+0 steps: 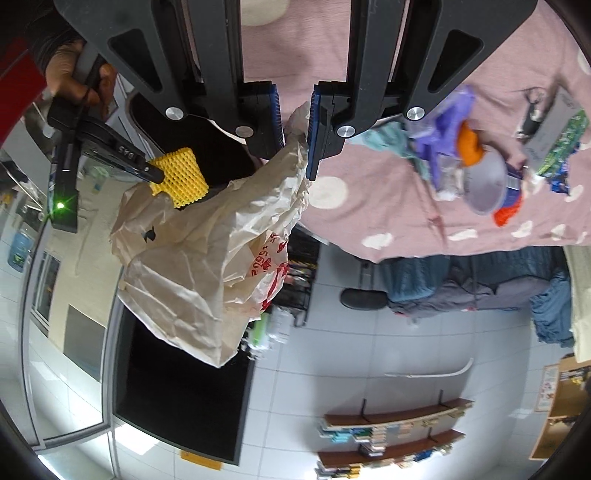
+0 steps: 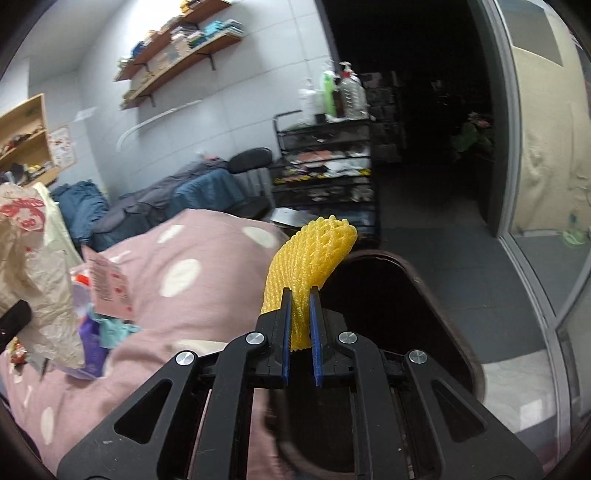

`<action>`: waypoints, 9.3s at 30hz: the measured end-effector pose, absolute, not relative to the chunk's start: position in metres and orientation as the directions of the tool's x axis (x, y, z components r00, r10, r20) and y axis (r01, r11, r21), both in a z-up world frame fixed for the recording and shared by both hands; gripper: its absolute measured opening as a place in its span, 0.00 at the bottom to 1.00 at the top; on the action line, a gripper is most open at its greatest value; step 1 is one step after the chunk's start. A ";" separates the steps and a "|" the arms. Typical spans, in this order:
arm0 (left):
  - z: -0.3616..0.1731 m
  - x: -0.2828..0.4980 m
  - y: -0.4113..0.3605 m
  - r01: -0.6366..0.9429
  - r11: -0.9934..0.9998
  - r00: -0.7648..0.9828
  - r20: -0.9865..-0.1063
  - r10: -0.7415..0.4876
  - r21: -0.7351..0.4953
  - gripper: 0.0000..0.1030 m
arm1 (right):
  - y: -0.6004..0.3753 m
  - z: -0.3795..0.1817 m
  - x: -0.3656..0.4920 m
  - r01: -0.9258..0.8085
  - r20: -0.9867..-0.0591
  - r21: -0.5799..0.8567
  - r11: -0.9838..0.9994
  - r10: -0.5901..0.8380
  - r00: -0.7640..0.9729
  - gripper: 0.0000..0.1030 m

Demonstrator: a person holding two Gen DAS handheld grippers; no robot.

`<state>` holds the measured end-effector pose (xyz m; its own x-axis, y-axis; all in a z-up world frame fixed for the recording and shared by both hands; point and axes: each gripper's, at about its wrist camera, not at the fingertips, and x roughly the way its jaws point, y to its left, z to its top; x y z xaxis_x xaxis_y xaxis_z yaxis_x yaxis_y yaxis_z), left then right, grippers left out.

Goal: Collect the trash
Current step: 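Carry the yellow mesh net with the right tool to the bin and release, then lower the white plastic bag into the bin and open the left tool, then move both tools back over the bed toward the remaining trash, then grasp the green drink carton with left tool while right tool grasps purple bag, then carry the purple bag with the right tool into the bin and release, then lower the green drink carton into the bin and open the left tool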

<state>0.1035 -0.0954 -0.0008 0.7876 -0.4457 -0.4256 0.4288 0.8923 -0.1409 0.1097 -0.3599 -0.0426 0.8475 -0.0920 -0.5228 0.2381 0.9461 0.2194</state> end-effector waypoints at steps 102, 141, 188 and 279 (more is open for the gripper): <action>-0.029 0.095 -0.062 0.256 0.966 0.821 -0.517 -0.241 -0.043 0.94 | -0.306 -0.035 0.099 0.089 -0.480 0.267 0.960 0.052 0.876 0.95; -0.077 0.193 0.146 0.036 0.999 0.674 -0.738 -0.043 -0.026 0.51 | -0.097 -0.066 0.196 -0.332 -0.709 0.390 0.859 0.511 0.487 0.30; -0.014 0.088 0.006 0.204 0.959 0.859 -0.434 -0.271 -0.195 0.49 | -0.260 -0.004 0.083 -0.139 -0.425 0.219 0.966 0.223 0.877 0.21; -0.095 0.183 -0.303 0.619 0.771 0.368 -0.813 -0.452 -0.148 0.66 | -0.472 -0.048 0.035 0.620 -0.495 0.348 0.703 -0.424 0.758 0.91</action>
